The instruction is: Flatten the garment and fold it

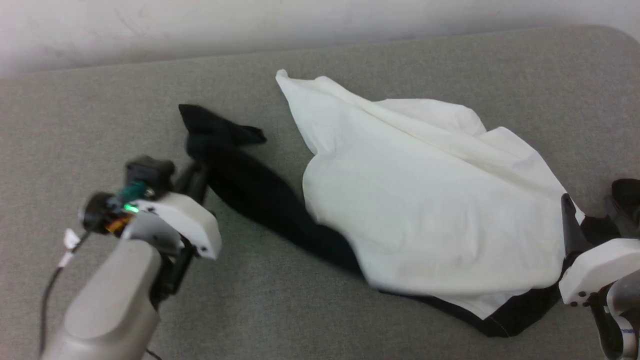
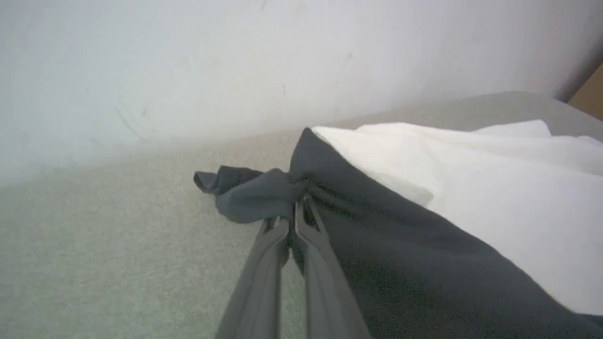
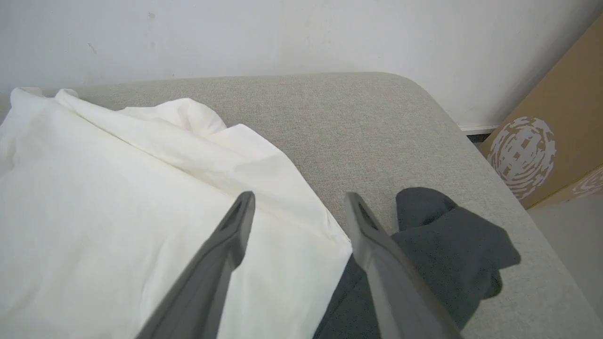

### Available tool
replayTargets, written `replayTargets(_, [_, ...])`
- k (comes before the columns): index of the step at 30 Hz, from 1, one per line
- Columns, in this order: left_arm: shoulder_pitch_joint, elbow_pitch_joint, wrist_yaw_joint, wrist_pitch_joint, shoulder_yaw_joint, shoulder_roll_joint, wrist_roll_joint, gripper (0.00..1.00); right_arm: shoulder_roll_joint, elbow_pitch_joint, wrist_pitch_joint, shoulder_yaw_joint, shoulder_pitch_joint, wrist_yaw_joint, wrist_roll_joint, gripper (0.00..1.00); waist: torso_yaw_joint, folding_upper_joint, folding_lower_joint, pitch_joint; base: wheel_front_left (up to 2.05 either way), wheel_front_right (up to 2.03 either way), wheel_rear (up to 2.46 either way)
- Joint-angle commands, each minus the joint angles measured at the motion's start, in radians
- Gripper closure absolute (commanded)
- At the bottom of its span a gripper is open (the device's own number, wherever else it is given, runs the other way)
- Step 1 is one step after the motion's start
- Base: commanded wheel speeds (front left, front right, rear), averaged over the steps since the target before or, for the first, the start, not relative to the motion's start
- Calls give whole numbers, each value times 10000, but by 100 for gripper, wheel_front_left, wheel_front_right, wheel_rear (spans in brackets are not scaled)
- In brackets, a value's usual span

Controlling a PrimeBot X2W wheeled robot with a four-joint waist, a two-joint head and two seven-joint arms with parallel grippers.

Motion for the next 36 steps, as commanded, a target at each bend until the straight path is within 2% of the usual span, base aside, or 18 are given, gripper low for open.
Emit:
replayTargets(1, [-60, -489, 282, -320, 259, 243, 189, 100, 30, -2, -74, 46, 63, -21, -31, 0, 128, 0, -1, -175, 0, 0, 0])
replayTargets(4, [-171, -1623, 784, -548, 726, 677, 374, 100, 31, -18, -160, 238, 28, -21, 45, 0, 84, 0, -1, -169, 0, 0, 0])
replayTargets(6, [-188, -2261, 1020, -307, 905, 993, 450, 100, 32, -24, -220, 380, -3, -21, 107, 0, -1, 0, -1, -108, 0, 0, 0])
replayTargets(10, [-229, -2796, 1154, 555, 879, 1522, 574, 100, 32, -12, -391, 686, -36, -21, 241, 0, -251, 0, -1, 100, 0, 0, 0])
replayTargets(12, [-269, -2752, 1133, 764, 831, 1600, 583, 100, 32, 13, -441, 772, -65, -21, 268, 0, -333, 0, -1, 170, 0, 0, 0])
replayTargets(16, [-604, -1898, 853, 1218, 572, 1733, 648, 100, 33, 140, -632, 1058, -220, -21, 355, 0, -648, 0, -1, 409, 0, 0, 0])
replayTargets(24, [-1375, 1504, 312, 1078, 193, 1512, 809, 100, 33, 369, -910, 1425, -336, -21, 469, 0, -946, 0, -1, 586, 0, 0, 0])
replayTargets(25, [-1403, 1905, 172, 1121, 86, 1439, 800, 76, 33, 395, -915, 1471, -330, -21, 464, 0, -939, 0, -1, 574, 0, 0, 0])
replayTargets(26, [-1427, 2256, 43, 1119, -12, 1350, 794, 0, 33, 425, -918, 1510, -328, -21, 465, 0, -925, 0, -1, 547, 0, 0, 0])
replayTargets(28, [-1501, 2794, -110, 844, -97, 1161, 786, 0, 33, 487, -914, 1562, -309, -21, 468, 0, -855, 0, -1, 443, 0, 0, 0])
replayTargets(31, [-1590, 3141, -93, 32, -87, 856, 813, 0, 33, 521, -917, 1514, -242, -21, 449, 0, -631, 0, -1, 245, 0, 0, 0])
replayTargets(36, [-1378, 2779, 85, -1689, 138, 435, 791, 0, -156, 666, -839, 1518, 18, -21, 461, 0, -161, 0, -1, -339, 0, 0, 0])
